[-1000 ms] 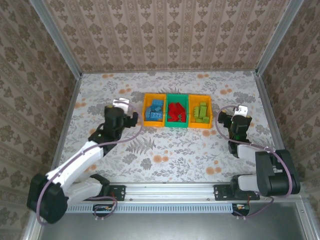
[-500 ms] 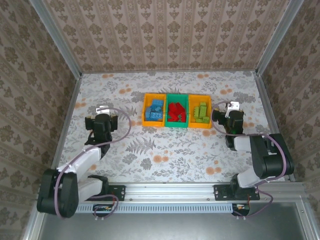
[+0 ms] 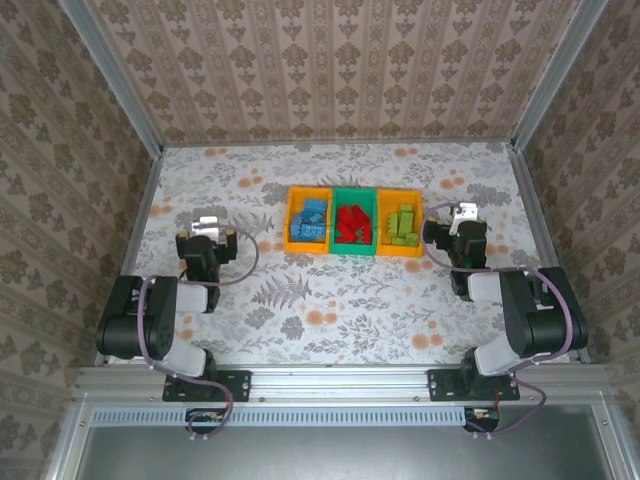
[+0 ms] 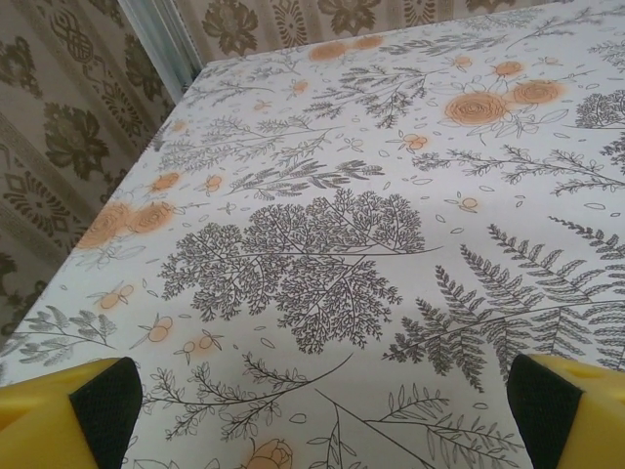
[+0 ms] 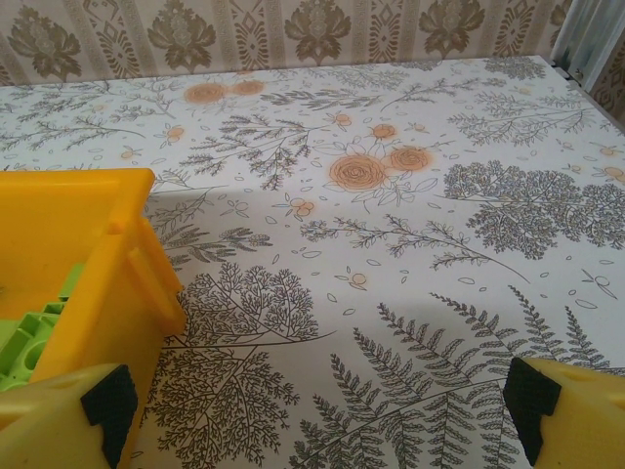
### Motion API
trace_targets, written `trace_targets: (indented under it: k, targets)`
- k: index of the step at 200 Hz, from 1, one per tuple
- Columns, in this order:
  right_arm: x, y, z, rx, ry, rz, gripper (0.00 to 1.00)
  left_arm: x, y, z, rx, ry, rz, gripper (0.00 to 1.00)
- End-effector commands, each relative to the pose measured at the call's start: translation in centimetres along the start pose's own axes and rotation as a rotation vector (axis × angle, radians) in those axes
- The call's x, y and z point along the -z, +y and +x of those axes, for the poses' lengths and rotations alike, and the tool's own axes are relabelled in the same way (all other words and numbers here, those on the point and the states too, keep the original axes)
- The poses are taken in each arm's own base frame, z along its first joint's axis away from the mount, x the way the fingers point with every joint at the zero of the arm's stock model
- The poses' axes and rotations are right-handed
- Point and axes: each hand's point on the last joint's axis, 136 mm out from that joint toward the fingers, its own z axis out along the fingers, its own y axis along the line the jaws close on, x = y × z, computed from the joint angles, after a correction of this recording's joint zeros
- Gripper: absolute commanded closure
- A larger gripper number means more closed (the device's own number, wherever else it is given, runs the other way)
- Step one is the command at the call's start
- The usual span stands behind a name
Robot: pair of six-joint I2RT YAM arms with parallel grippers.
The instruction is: Sort the legos into containers by color
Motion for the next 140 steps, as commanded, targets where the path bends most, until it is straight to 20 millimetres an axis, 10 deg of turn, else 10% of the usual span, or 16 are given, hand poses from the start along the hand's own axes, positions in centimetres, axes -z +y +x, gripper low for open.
trace_targets:
  k: [1,140]
  targets:
    - [-0.1,0.6,-0.2,0.009,-0.012,-0.026,0.00,-0.4,-2.0,-2.1,-0.001,-0.064,0.145,0.00]
    - [-0.1,0.6,-0.1,0.011,-0.012,-0.027,0.00,-1.7,-0.6,-1.8,0.057,0.003,0.113,0.00]
